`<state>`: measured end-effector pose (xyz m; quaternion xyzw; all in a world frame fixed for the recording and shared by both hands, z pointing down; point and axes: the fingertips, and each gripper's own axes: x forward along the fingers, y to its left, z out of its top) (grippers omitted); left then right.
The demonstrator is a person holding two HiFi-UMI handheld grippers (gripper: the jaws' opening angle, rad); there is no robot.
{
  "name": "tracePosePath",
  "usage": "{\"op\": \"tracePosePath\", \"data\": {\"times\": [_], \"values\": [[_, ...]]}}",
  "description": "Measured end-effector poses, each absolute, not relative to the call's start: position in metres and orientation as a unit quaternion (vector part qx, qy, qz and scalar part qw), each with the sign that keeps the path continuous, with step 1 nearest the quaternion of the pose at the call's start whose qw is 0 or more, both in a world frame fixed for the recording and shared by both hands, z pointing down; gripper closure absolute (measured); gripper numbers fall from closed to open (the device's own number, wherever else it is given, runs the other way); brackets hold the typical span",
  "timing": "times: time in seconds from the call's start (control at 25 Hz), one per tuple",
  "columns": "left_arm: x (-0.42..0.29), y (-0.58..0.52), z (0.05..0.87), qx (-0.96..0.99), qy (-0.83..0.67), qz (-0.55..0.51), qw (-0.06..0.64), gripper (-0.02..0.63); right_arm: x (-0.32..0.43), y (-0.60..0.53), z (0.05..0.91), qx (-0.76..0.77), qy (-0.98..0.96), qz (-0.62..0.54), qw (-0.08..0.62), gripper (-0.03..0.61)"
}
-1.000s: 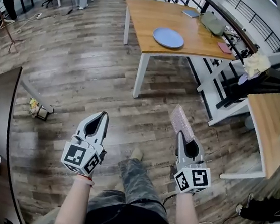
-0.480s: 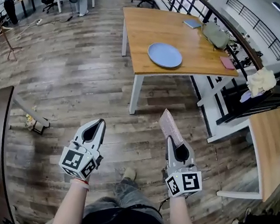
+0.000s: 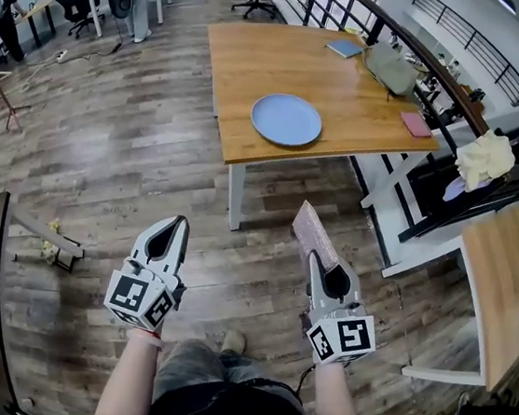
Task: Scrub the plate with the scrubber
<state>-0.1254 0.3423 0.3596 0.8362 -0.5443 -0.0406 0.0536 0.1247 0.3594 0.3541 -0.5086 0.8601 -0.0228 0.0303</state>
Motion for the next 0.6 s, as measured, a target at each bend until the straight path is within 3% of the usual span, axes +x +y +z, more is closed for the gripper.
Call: {"op": "tracePosePath", "data": {"times": [0.6], "values": [[-0.103,0.236,0.374,0.848,-0.525,-0.032,0.063,0.618,0.133,0.265,0.368,-0.512,0.858,-0.033,0.027,0.495]]}}
